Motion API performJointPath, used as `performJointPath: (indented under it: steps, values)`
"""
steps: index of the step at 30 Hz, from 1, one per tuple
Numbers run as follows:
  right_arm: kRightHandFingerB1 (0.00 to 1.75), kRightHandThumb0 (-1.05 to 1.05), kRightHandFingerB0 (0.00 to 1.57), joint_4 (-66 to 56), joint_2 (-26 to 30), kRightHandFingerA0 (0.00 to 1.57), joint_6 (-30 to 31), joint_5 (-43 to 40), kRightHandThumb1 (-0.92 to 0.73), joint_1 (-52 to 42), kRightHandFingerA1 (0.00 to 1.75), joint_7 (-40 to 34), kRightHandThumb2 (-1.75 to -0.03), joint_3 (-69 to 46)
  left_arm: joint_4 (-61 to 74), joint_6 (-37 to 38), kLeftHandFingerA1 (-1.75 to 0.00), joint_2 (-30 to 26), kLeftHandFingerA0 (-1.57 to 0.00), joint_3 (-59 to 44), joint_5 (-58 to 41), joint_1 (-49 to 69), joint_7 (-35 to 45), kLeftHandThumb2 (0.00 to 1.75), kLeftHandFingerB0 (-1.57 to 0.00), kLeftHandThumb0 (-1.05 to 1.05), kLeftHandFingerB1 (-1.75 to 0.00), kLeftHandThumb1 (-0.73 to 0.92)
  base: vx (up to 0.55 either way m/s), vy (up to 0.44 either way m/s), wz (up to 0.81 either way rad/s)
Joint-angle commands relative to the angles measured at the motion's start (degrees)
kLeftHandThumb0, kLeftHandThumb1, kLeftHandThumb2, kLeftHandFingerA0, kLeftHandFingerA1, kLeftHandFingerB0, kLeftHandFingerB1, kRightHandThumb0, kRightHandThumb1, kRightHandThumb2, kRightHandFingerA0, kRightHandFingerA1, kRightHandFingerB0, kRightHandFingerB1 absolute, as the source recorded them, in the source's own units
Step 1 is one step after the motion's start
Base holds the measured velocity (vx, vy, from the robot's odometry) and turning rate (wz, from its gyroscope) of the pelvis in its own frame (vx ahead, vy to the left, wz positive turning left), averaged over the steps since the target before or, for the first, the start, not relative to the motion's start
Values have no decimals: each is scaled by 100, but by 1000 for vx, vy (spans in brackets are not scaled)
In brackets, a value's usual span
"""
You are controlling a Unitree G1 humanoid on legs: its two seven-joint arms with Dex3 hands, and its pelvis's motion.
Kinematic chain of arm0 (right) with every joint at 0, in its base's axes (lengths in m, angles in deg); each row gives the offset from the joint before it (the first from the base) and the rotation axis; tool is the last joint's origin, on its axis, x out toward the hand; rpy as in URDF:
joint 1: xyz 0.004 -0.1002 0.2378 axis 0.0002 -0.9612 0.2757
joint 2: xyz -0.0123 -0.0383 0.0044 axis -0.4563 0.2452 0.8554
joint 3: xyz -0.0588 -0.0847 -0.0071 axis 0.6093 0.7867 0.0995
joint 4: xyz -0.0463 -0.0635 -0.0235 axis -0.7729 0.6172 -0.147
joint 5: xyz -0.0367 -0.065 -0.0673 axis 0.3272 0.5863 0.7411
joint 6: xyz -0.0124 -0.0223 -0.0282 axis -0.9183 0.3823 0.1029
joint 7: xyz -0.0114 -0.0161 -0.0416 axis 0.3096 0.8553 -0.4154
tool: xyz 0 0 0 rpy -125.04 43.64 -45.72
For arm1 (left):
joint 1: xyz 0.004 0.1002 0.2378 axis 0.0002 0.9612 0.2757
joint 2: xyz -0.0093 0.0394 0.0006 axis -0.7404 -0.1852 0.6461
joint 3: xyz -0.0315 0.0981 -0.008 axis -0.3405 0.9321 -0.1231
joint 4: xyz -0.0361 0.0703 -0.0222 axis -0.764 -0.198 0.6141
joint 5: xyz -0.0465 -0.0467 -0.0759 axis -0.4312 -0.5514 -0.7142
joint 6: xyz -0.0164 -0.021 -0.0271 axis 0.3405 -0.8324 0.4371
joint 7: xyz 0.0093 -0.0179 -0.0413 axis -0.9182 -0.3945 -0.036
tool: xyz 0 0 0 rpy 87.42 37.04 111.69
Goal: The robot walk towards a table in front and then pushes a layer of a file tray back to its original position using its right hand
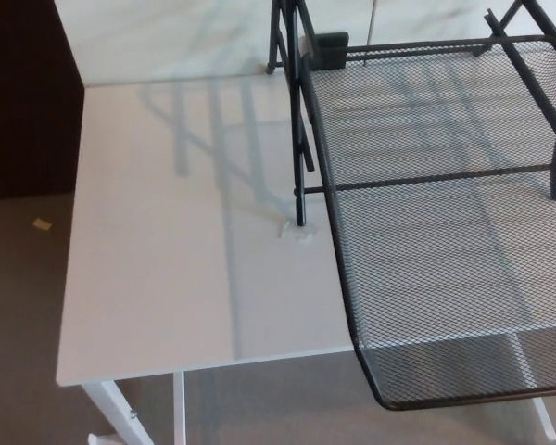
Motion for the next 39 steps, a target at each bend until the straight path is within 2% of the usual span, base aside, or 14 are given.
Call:
performJointPath:
  steps: [1, 6, 9, 11, 17, 19, 22, 23, 29, 34, 36, 37, 38, 39]
  values:
    - [38, -37, 53, -144, 9, 66, -285, -418, -62, -195, 42, 153, -59, -199, -37, -36, -38, -57, -43, -37, 19, 89, -31, 61, -36, -27, -35, 70, 0, 0, 0]
    - [38, -40, 55, -130, -79, 67, -238, -447, -61, -117, 41, 201, -59, -233, -74, -29, -39, -91, -44, -44, 110, -44, -116, 61, -37, -28, -35, 69, 0, 0, 0]
    - [39, -37, 58, -1149, -68, 69, -558, -695, -57, -654, 42, 262, -58, -261, 59, -81, -39, -111, -47, -43, 101, -25, -89, 61, -37, -26, -35, 70, 0, 0, 0]
    - [39, -41, 58, -1798, -76, 70, -902, -755, -58, -986, 43, 246, -60, -315, 98, -84, -39, -104, -48, -62, 64, -25, -78, 61, -37, -26, -35, 69, 0, 0, 0]
    - [40, -37, 63, -2494, -287, 77, -2481, -694, -60, -1323, 45, 79, -60, -558, 109, -188, -39, -97, -47, -81, 96, -45, -141, 61, -37, -23, -36, 69, 0, 0, 0]
    - [42, -40, 69, -2613, -634, 87, -3130, -633, -64, -1225, 46, -120, -61, -795, 121, -205, -39, -102, -46, -83, 114, -57, -161, 61, -36, -24, -35, 68, 0, 0, 0]
    - [43, -39, 70, -2676, -1043, 89, -3652, -644, -63, -1003, 47, -277, -61, -955, 85, -196, -39, -121, -47, -94, 130, -87, -173, 61, -37, -24, -35, 68, 0, 0, 0]
    - [41, -43, 69, -2936, -1321, 88, -3735, -632, -65, -966, 49, -382, -61, -1080, 132, -212, -39, -135, -45, -107, 84, -60, -120, 62, -36, -24, -35, 69, 0, 0, 0]
    - [43, -42, 73, -3103, -1801, 89, -4093, -852, -65, -833, 56, -494, -60, -1124, 140, -143, -39, -200, -46, -112, 121, -55, -105, 61, -36, -23, -35, 70, 0, 0, 0]
    - [44, -42, 75, -3229, -1937, 88, -4131, -1011, -64, -582, 61, -494, -61, -1139, 309, -190, -39, -197, -45, -136, 129, -28, -150, 62, -38, -24, -36, 69, 0, 0, 0]
    - [42, -44, 68, -3098, -2369, 77, -3946, -219, -53, 27, 46, -495, -57, -1691, 210, -140, -39, -194, -45, -149, 116, -83, -146, 61, -37, -24, -36, 69, 0, 0, 0]
    - [33, -54, 41, -3200, -2355, 45, -3569, 204, -55, -10, 35, -393, -57, -1822, 211, -149, -39, -191, -46, -157, 104, -82, -142, 61, -37, -24, -36, 69, 0, 0, 0]
    - [33, -54, 41, -3364, -2259, 45, -3090, 628, -55, -191, 35, -211, -57, -1960, 234, -161, -39, -190, -46, -168, 87, -64, -131, 61, -37, -24, -36, 69, 0, 0, 0]
    - [31, -59, 31, -3286, -2260, 29, -3030, 937, -51, -68, 31, -182, -56, -2145, 247, -151, -39, -198, -47, -156, 124, -56, -151, 61, -37, -24, -36, 69, 0, 0, 0]
